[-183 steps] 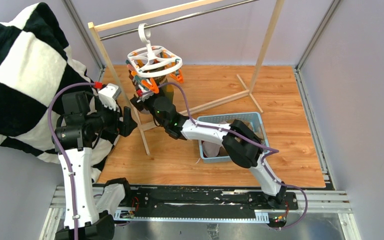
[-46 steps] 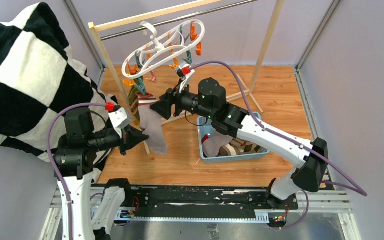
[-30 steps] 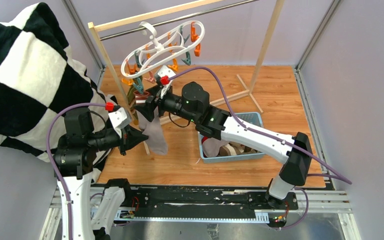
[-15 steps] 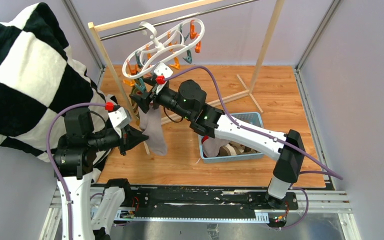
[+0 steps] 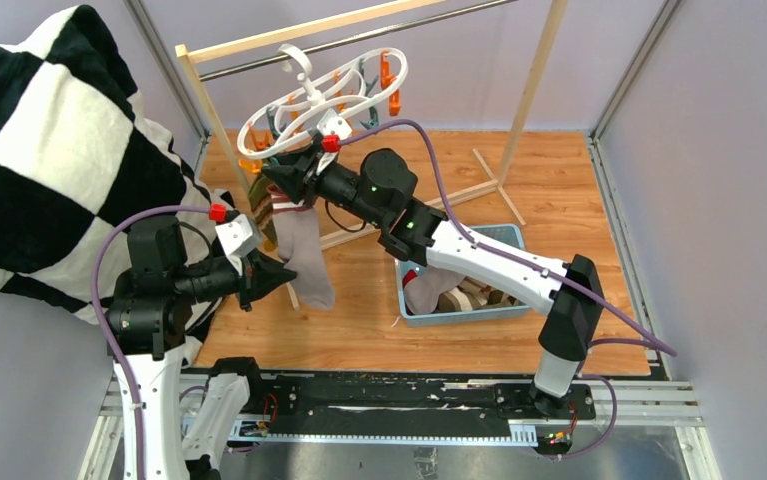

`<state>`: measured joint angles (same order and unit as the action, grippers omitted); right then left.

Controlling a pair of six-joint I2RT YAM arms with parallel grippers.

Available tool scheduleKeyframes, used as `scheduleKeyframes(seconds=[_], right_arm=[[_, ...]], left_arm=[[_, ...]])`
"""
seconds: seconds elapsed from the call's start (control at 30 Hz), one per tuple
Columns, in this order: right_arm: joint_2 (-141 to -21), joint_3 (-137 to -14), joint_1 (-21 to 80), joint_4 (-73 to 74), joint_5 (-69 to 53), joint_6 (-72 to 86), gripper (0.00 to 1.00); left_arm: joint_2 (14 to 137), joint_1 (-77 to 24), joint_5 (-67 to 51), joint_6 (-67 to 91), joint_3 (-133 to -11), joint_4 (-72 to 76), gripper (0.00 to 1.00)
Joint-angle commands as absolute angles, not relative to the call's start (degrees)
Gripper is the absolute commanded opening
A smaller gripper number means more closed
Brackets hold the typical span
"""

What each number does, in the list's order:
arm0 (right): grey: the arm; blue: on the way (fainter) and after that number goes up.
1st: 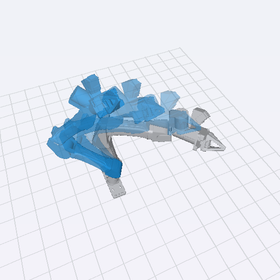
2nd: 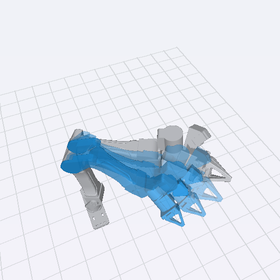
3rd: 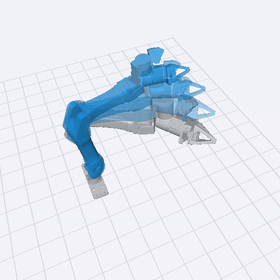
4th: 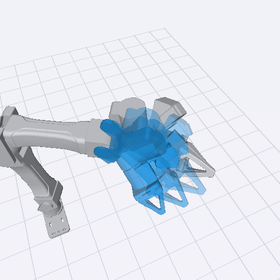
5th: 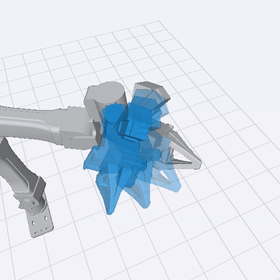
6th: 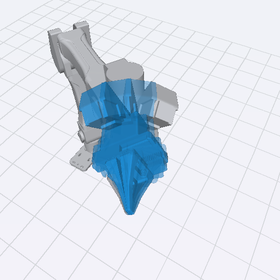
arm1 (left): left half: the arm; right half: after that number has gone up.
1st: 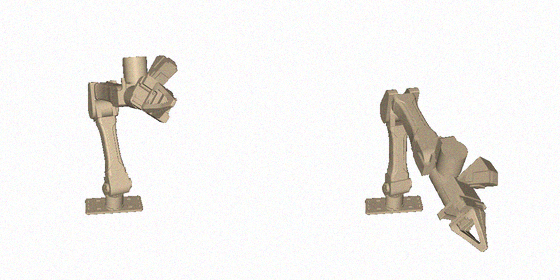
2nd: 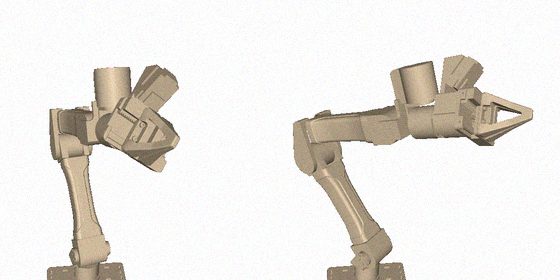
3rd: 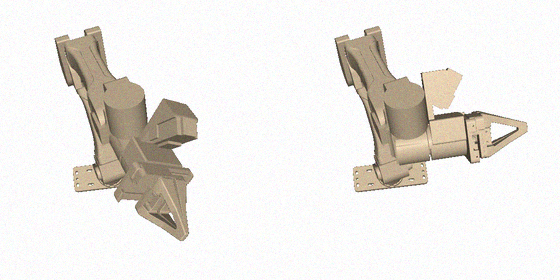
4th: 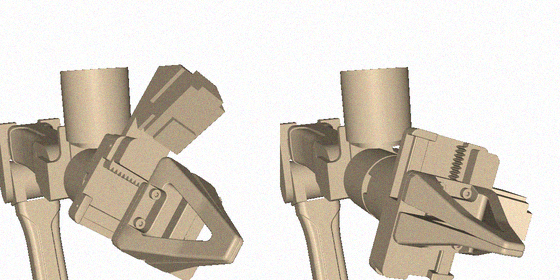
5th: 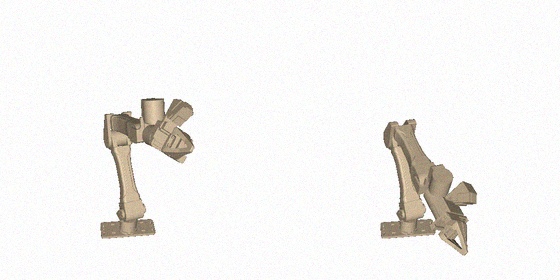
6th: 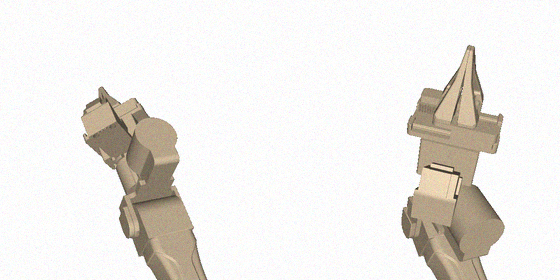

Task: Remove the socks clipped to the hanger
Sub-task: Remove the sock from the hanger, then place the sock in the bin.

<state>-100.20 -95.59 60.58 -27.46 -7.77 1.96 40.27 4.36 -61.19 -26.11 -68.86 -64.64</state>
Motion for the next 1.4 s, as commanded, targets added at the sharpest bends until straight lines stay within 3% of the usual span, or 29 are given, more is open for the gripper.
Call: scheduleKeyframes(seconds=[0.0,0.17,0.3,0.37,0.43,0.5,0.7,0.87,1.1,1.27,1.37], right_arm=[[-100.8,-97.9,60.0,-28.6,-10.4,3.9,0.28],[-100.8,-99.2,59.8,-27.6,-12.2,5.2,0.0],[-100.1,-99.7,59.3,-26.2,-13.8,6.5,0.0],[-99.0,-98.9,58.7,-25.4,-15.4,7.6,0.12],[-97.2,-96.8,57.7,-24.2,-18.0,8.8,0.39],[-94.1,-92.9,56.7,-23.4,-21.0,10.2,0.58],[-82.6,-76.1,54.4,-23.1,-33.9,11.3,0.78],[-77.3,-67.0,54.4,-24.1,-44.8,12.5,0.85],[-78.9,-64.4,57.1,-27.5,-48.6,13.4,0.87],[-83.0,-67.4,58.4,-29.2,-50.4,15.7,0.78],[-84.7,-69.5,58.9,-27.8,-50.4,16.3,0.67]], left_arm=[[39.7,4.1,-61.6,-25.6,-70.7,-64.5,0.0],[39.7,4.1,-61.4,-25.5,-70.9,-64.4,0.0],[39.1,4.1,-61.4,-25.9,-69.6,-64.4,0.0],[38.4,4.1,-61.1,-26.6,-68.5,-64.3,0.0],[37.4,4.1,-60.8,-27.6,-67.6,-64.3,0.0],[36.6,4.1,-60.6,-28.7,-67.0,-64.3,0.0],[36.3,4.1,-61.4,-30.5,-66.2,-64.3,0.0],[36.7,4.1,-61.2,-31.4,-66.5,-64.3,0.0],[37.4,4.1,-60.9,-31.9,-67.8,-64.4,0.0],[37.4,4.0,-60.3,-31.9,-68.0,-64.4,0.0],[37.6,4.1,-60.0,-32.2,-67.8,-64.5,0.0]])
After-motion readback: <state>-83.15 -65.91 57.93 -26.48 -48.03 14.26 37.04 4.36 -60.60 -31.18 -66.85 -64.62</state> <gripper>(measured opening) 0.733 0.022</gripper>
